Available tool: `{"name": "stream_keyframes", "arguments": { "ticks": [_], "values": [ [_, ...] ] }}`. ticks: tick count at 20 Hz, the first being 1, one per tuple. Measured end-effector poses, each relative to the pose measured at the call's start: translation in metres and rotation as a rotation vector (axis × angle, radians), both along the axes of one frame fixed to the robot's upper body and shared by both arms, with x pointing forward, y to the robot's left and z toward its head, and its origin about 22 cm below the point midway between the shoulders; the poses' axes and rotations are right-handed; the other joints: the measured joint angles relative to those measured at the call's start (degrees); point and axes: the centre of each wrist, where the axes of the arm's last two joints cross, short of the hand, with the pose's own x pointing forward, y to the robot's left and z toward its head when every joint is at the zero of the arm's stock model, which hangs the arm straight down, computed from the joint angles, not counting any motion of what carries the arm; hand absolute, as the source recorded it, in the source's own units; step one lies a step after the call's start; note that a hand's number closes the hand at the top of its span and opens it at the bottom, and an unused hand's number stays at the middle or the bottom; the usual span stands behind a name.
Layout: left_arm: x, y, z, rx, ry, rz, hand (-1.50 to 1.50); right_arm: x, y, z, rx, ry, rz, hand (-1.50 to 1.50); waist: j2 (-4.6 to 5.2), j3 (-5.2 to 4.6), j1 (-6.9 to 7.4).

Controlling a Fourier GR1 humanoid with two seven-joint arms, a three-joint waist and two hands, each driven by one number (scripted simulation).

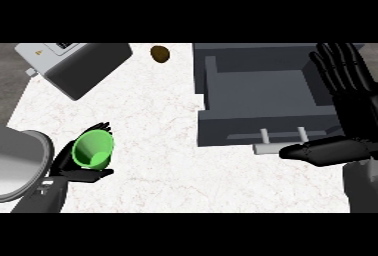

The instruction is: Pick up the cup, place it into the drawer and close the drawer

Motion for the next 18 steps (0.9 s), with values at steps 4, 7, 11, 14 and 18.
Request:
{"name": "stream_keyframes", "arguments": {
  "ticks": [4, 7, 11, 14, 18],
  "values": [
    [0.004, -0.005, 0.002, -0.007, -0.072, -0.004, 1.5, -0.001, -0.006, 0.001, -0.011, 0.008, -0.007, -1.5, -0.07, -0.01, 0.18],
    [0.006, -0.008, 0.004, 0.029, -0.159, 0.043, 1.5, -0.003, -0.008, 0.0, -0.018, 0.005, -0.01, -1.5, -0.05, -0.02, 0.15],
    [0.009, -0.024, -0.001, 0.061, -0.249, 0.214, 1.5, -0.004, -0.01, 0.0, -0.017, 0.01, -0.016, -1.5, -0.14, 0.05, 0.51],
    [0.005, -0.038, -0.01, 0.065, -0.284, 0.401, 1.5, -0.004, -0.012, -0.003, -0.009, 0.009, -0.023, -1.5, -0.19, 0.1, 0.97],
    [0.017, -0.061, -0.008, -0.035, -0.341, 0.496, 1.5, -0.007, -0.014, 0.002, -0.006, 0.007, -0.027, -1.5, -0.42, 0.16, 1.08]
  ]
}}
